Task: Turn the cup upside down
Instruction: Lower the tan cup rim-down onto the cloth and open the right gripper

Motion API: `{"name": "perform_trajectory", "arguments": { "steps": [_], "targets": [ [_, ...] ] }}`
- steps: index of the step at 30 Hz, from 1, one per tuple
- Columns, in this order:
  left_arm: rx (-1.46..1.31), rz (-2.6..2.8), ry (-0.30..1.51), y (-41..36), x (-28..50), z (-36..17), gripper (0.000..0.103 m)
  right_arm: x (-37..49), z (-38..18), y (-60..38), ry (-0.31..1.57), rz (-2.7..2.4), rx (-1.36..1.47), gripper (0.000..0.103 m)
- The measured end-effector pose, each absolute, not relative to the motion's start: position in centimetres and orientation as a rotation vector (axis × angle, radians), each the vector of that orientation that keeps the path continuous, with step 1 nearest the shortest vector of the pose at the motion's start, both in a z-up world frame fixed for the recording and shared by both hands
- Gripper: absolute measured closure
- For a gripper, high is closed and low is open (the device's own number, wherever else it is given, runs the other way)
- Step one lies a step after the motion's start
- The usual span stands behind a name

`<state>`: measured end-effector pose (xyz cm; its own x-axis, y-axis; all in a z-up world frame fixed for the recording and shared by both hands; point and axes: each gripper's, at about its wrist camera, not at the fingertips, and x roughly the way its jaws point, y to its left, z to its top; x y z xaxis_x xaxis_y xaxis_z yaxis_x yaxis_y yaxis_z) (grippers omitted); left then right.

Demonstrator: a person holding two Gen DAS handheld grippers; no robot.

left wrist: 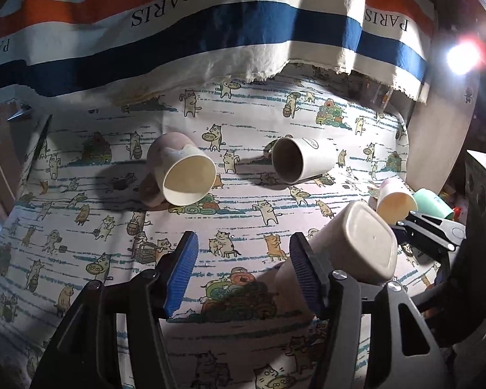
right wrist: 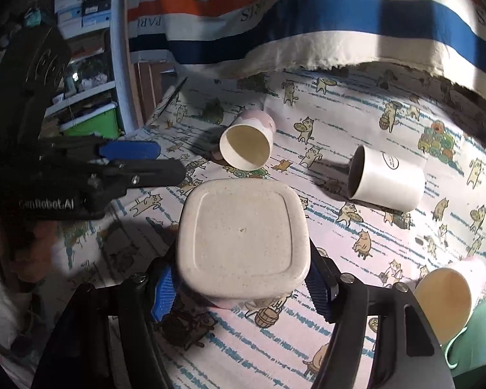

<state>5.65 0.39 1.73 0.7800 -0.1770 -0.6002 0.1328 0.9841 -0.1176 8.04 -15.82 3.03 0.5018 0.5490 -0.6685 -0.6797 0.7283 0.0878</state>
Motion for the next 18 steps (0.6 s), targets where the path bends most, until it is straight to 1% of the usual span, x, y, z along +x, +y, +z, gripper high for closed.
{"name": "perform_trajectory", "arguments": {
  "steps": [4, 6, 7, 8, 11, 14, 16, 17, 18],
  "targets": [
    [-0.031, -0.128, 0.639, 0.4, 5.4, 1.6, 0.04, 8.0, 3.2, -15.8, 0.719, 0.733, -0.213, 0.032],
    [-0.029, -0.122, 0.629, 0.5, 5.2, 1.7, 0.039, 7.9, 3.6, -16.0, 0.698, 0.723, -0.213, 0.026],
    [-0.03, -0.12, 0.622, 0.6, 5.0, 1.8, 0.038, 7.8, 3.8, -16.1, 0.688, 0.721, -0.209, 0.017],
    [-0.032, -0.121, 0.615, 0.6, 4.9, 1.9, 0.037, 7.6, 4.0, -16.4, 0.669, 0.71, -0.202, 0.015],
    [-0.035, -0.126, 0.587, 0.6, 4.6, 2.3, 0.036, 7.3, 4.5, -16.9, 0.651, 0.67, -0.2, 0.015],
    [-0.034, -0.135, 0.542, 0.6, 3.9, 2.8, 0.027, 6.7, 5.0, -17.9, 0.627, 0.636, -0.155, 0.015],
    [-0.023, -0.131, 0.495, 0.5, 3.2, 3.2, 0.015, 6.2, 5.4, -18.6, 0.607, 0.61, -0.132, 0.014],
    [-0.017, -0.124, 0.471, 0.5, 2.8, 3.3, 0.011, 5.7, 5.7, -19.0, 0.583, 0.585, -0.122, 0.011],
    [-0.013, -0.118, 0.447, 0.5, 2.4, 3.5, 0.003, 5.2, 5.9, -19.2, 0.559, 0.561, -0.116, 0.008]
  ]
}}
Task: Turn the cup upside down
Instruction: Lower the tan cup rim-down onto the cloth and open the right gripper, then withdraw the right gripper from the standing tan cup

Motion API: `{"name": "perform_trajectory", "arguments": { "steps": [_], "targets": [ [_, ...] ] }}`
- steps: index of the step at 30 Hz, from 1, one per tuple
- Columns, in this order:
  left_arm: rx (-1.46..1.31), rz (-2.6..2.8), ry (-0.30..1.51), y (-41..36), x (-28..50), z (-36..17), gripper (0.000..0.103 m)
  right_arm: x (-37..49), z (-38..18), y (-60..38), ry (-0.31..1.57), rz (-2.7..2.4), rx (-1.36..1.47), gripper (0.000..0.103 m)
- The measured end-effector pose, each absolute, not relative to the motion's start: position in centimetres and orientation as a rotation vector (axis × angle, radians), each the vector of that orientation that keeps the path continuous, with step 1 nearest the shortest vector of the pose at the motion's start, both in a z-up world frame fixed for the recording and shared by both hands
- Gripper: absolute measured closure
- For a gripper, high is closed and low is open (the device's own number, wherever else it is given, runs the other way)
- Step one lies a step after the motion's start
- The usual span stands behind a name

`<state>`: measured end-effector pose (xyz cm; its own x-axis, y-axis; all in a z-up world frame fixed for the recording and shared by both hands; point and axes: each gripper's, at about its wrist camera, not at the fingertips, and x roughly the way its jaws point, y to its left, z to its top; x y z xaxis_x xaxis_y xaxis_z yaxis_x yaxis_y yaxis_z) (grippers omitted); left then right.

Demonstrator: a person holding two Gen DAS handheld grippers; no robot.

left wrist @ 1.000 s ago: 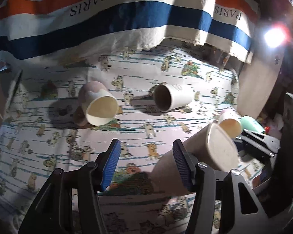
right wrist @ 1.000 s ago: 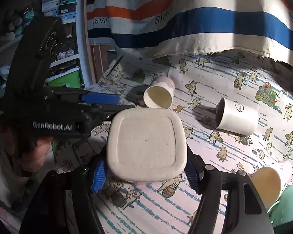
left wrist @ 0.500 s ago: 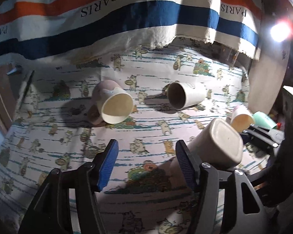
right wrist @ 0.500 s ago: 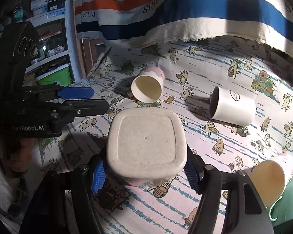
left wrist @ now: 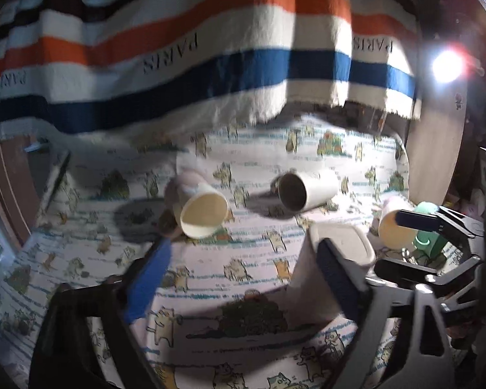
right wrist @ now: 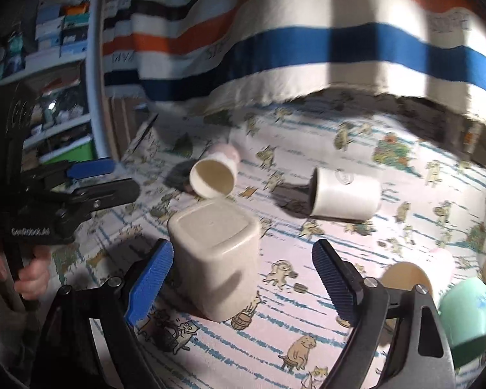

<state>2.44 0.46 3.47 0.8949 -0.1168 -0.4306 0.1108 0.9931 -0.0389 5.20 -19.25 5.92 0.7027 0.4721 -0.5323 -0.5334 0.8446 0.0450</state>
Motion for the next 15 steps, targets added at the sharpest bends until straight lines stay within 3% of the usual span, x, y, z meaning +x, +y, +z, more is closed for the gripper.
{"name": "perform_trajectory", "arguments": {
  "steps": [1, 15],
  "targets": [
    [-0.013, -0.115, 0.419, 0.5, 2.0, 3.7, 0.0, 4.7, 6.1, -19.7, 0.53, 0.527, -0.105, 0.0],
    [0.079, -0.106, 0.267, -1.0, -2.4, 1.6, 0.0, -0.1, 5.3, -22.6, 0.384, 0.262, -0.028, 0.0]
  ]
}}
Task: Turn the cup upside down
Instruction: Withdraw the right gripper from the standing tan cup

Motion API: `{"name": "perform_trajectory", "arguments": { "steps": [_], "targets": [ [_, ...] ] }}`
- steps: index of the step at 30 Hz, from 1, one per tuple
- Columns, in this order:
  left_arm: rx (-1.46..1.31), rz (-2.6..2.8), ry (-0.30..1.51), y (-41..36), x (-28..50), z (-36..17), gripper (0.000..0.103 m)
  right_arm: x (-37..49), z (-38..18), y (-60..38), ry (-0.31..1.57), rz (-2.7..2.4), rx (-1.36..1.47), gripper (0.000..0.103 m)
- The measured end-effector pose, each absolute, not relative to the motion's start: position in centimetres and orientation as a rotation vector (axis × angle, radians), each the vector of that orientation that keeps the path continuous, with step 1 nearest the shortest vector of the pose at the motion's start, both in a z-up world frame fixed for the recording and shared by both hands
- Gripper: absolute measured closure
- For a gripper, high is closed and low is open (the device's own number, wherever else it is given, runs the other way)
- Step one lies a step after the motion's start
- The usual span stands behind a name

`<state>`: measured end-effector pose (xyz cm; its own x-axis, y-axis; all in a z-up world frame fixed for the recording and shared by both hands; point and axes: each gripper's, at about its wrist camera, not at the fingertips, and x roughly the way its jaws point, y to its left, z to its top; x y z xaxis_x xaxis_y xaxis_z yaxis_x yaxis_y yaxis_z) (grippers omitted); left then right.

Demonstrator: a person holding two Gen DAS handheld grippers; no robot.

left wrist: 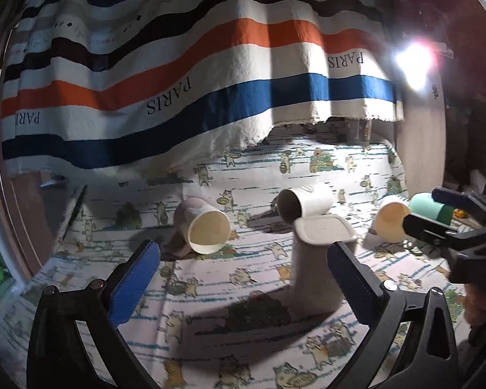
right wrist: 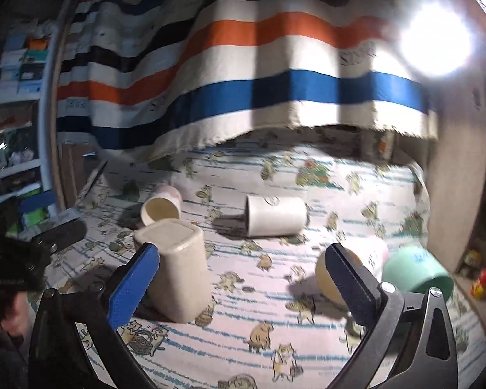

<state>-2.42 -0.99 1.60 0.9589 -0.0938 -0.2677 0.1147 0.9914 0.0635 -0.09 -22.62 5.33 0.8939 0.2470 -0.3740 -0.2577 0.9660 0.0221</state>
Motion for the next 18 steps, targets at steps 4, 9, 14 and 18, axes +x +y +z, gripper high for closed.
{"name": "perform_trajectory", "arguments": {
  "steps": [4, 9, 14, 18],
  "targets": [
    [0.085, -0.096, 0.211, -1.5, -3.5, 0.9, 0.0, -0.4, 4.7, -22.8, 0.372, 0.25, -0.028, 0.0],
    [0.055, -0.086, 0.214, -1.5, -3.4, 0.5, 0.0, 0.0, 4.6, -22.8, 0.36, 0.24, -0.006, 0.0],
    [0.029, -0.077, 0.248, -1.1, -2.7, 0.3, 0.0, 0.8, 4.3, -22.2, 0.402, 0.253, -0.023, 0.0],
    [0.0, -0.064, 0.306, -0.6, -1.7, -0.2, 0.0, 0.6, 4.2, -21.8, 0.4, 0.243, -0.048, 0.0]
  ]
}}
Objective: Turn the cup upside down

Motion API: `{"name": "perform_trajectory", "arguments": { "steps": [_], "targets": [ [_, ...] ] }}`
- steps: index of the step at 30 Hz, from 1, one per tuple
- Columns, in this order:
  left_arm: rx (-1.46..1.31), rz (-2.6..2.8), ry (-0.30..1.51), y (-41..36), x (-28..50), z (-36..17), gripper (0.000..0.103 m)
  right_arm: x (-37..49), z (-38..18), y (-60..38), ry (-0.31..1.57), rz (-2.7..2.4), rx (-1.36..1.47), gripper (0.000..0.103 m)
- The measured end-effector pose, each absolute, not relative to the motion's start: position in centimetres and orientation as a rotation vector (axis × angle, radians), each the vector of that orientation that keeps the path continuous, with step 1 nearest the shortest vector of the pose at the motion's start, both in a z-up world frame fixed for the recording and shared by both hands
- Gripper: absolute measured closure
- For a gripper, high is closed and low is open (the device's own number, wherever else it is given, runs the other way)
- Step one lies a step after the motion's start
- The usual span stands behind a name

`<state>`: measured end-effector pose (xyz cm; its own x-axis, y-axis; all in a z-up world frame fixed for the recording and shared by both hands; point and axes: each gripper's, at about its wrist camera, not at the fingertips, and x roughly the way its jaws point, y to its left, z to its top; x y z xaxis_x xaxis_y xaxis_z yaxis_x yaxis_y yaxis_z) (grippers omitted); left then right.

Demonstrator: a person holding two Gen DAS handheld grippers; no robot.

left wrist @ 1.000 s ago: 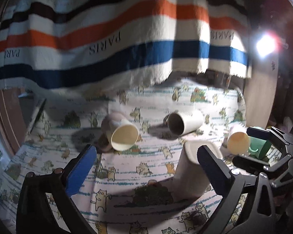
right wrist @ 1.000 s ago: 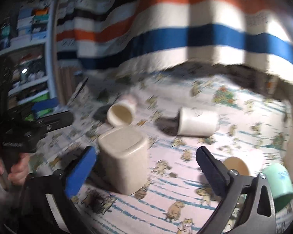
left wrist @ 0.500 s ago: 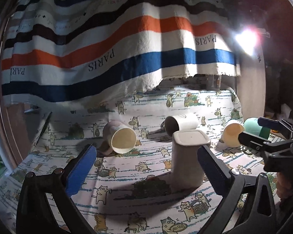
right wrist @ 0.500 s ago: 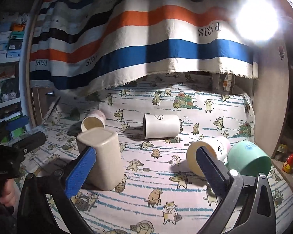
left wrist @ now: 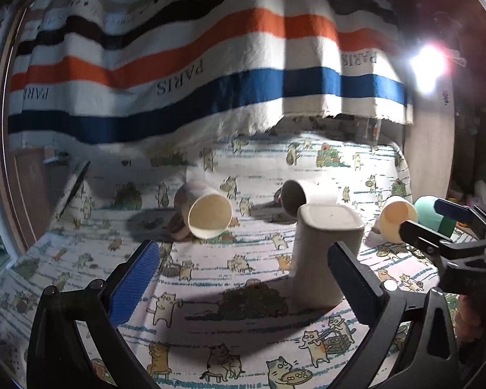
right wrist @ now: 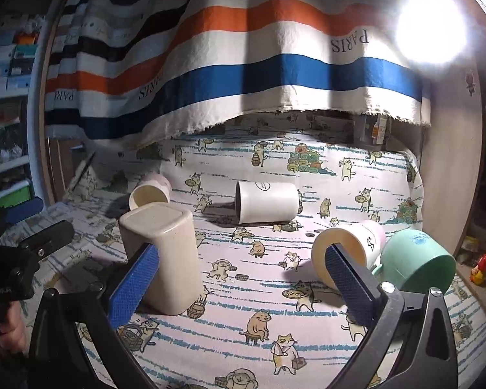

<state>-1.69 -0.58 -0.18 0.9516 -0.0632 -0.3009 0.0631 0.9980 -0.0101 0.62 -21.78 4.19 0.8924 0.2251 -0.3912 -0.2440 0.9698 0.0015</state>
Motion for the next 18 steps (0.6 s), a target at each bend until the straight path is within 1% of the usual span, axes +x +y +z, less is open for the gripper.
{"name": "perform_trajectory", "arguments": {
  "steps": [18],
  "targets": [
    [-0.012, -0.013, 0.303, -0.2, -1.82, -0.28, 0.0, 0.28, 4.36, -22.18, 0.386, 0.238, -0.032, 0.0]
  ]
}}
